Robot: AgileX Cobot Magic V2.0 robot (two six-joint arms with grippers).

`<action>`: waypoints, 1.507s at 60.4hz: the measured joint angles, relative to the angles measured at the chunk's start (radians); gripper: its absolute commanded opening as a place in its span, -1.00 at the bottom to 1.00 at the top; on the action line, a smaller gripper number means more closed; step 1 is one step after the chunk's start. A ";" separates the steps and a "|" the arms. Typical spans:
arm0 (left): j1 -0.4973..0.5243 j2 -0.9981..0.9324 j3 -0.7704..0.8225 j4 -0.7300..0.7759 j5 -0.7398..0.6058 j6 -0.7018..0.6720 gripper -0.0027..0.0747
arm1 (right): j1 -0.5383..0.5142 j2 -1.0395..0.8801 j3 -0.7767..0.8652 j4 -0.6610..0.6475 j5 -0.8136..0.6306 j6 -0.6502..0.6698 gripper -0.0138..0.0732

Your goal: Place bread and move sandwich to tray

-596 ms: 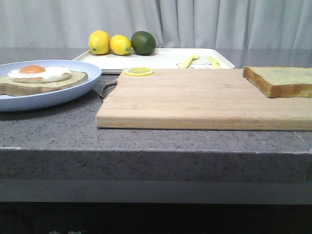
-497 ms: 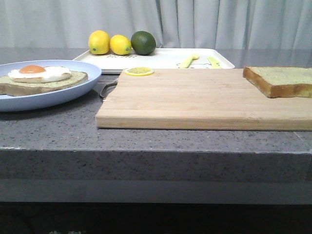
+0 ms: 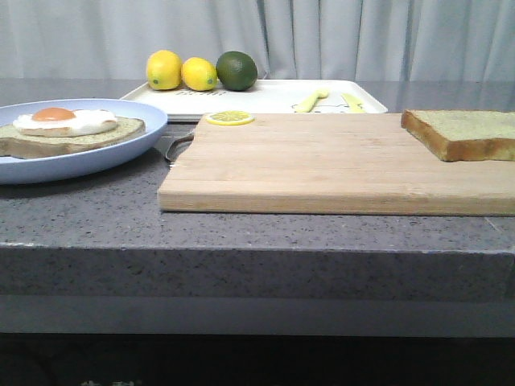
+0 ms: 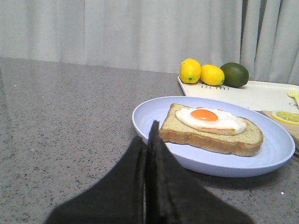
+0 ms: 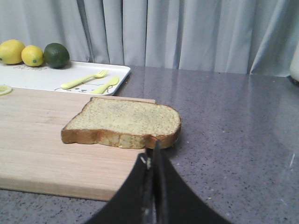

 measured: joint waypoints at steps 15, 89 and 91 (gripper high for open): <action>0.000 0.000 -0.002 -0.013 -0.055 0.000 -0.98 | 0.000 0.000 0.000 0.000 0.002 0.000 -0.84; 0.000 0.618 -0.700 -0.057 0.468 0.000 -0.98 | 0.000 0.615 -0.723 -0.016 0.578 0.000 -0.84; 0.000 0.635 -0.700 -0.052 0.468 0.000 -0.98 | 0.000 0.626 -0.723 -0.016 0.578 0.000 -0.83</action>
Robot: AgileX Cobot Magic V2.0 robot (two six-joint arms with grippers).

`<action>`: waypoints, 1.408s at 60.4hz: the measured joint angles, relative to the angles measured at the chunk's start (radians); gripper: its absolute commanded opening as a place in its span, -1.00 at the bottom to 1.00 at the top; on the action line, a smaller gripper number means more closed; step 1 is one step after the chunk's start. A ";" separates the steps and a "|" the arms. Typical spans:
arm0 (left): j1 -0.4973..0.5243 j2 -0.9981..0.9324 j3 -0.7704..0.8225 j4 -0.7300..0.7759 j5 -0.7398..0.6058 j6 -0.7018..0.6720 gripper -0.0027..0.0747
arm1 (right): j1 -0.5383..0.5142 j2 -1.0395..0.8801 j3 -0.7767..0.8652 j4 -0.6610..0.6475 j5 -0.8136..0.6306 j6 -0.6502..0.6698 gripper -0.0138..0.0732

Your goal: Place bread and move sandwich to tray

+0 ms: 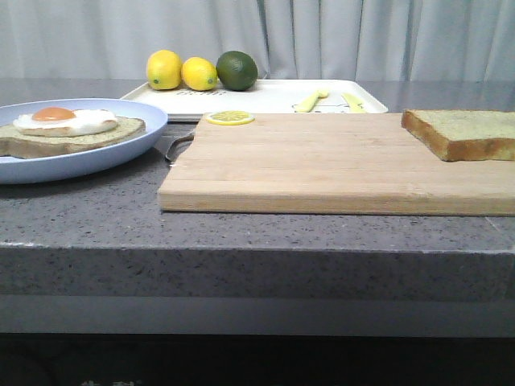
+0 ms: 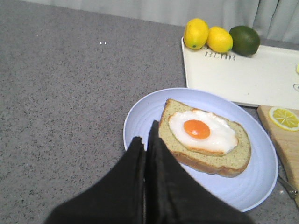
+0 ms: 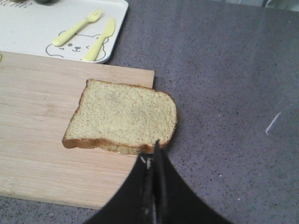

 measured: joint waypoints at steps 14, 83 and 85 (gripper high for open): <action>0.000 0.087 0.000 0.075 -0.010 0.000 -0.51 | 0.000 0.073 0.000 -0.031 0.010 0.000 0.19; -0.345 0.095 0.000 0.174 -0.103 0.002 0.21 | -0.345 0.563 -0.411 0.148 0.440 -0.137 0.73; -0.345 0.095 0.000 0.176 -0.103 0.002 0.21 | -0.393 0.586 -0.413 0.199 0.455 -0.176 0.73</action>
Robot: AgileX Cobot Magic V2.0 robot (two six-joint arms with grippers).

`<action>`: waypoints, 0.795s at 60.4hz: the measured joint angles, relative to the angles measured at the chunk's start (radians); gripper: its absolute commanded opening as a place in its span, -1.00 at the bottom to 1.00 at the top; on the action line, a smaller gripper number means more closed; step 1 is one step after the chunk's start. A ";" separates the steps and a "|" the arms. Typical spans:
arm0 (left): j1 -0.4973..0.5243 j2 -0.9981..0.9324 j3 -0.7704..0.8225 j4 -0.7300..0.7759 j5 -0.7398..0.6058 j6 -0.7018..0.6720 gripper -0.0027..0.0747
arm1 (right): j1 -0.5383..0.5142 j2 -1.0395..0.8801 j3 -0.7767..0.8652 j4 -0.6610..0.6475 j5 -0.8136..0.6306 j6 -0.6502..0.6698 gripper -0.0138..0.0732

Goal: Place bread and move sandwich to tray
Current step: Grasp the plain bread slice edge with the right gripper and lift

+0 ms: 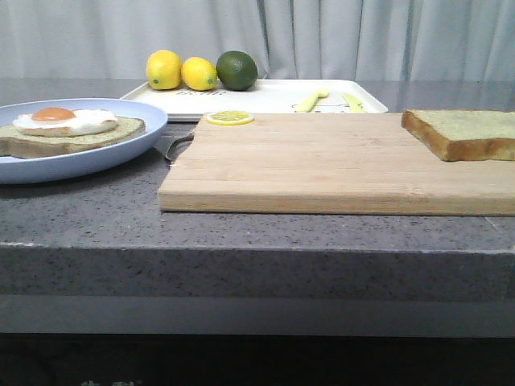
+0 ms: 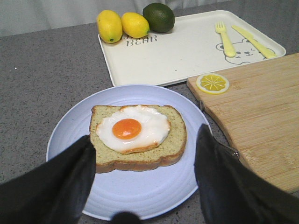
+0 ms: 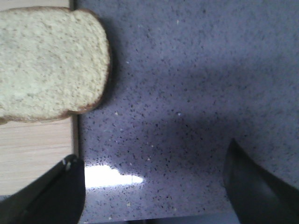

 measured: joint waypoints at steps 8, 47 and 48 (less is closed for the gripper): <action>0.000 0.000 0.000 0.000 0.000 0.000 0.21 | -0.142 0.084 0.000 0.182 0.033 -0.134 0.73; 0.000 0.000 0.000 0.000 0.000 0.001 0.21 | -0.212 0.471 -0.002 0.746 0.131 -0.579 0.73; 0.000 0.000 0.000 0.000 0.000 0.001 0.21 | -0.212 0.481 -0.002 0.755 0.131 -0.585 0.73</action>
